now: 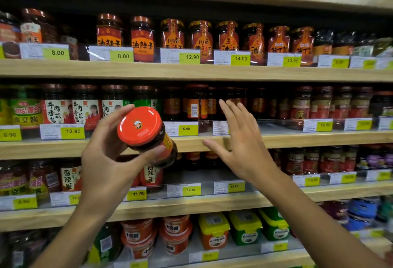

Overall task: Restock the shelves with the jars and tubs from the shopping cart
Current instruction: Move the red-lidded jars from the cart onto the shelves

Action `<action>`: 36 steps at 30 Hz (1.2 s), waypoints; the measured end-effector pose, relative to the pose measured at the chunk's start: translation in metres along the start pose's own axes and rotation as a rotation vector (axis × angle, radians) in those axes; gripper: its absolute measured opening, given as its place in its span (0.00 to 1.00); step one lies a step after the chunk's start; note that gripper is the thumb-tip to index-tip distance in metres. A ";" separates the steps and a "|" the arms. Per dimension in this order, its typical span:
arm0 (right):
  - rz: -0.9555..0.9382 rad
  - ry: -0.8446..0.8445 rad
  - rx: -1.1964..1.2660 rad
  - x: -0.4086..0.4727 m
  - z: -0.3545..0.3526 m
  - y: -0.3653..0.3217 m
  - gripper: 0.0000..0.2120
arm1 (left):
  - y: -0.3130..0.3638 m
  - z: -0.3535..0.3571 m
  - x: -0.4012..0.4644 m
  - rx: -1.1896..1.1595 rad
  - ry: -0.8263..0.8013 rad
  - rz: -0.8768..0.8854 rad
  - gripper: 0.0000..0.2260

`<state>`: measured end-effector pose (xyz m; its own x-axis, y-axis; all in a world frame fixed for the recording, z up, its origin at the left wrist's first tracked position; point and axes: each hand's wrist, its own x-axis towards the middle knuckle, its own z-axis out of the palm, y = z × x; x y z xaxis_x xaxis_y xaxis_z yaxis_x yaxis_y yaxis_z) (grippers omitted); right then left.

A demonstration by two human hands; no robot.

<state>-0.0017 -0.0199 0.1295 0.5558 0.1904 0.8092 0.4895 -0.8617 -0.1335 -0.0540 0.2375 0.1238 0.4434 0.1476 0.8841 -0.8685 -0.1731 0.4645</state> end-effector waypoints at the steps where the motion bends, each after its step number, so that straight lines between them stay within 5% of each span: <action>1: -0.025 0.014 -0.021 -0.008 -0.003 0.001 0.42 | 0.001 0.003 0.005 -0.005 0.010 0.013 0.38; 13: -0.067 0.062 0.031 -0.040 -0.017 0.013 0.39 | -0.020 0.043 0.067 0.097 0.093 0.117 0.35; 36: -0.153 0.145 0.148 -0.025 -0.014 0.022 0.38 | -0.073 0.081 0.091 0.427 0.240 -0.061 0.34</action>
<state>-0.0142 -0.0504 0.1139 0.3707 0.2350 0.8985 0.6596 -0.7477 -0.0765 0.0672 0.1847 0.1745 0.3835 0.3813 0.8412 -0.6517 -0.5336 0.5390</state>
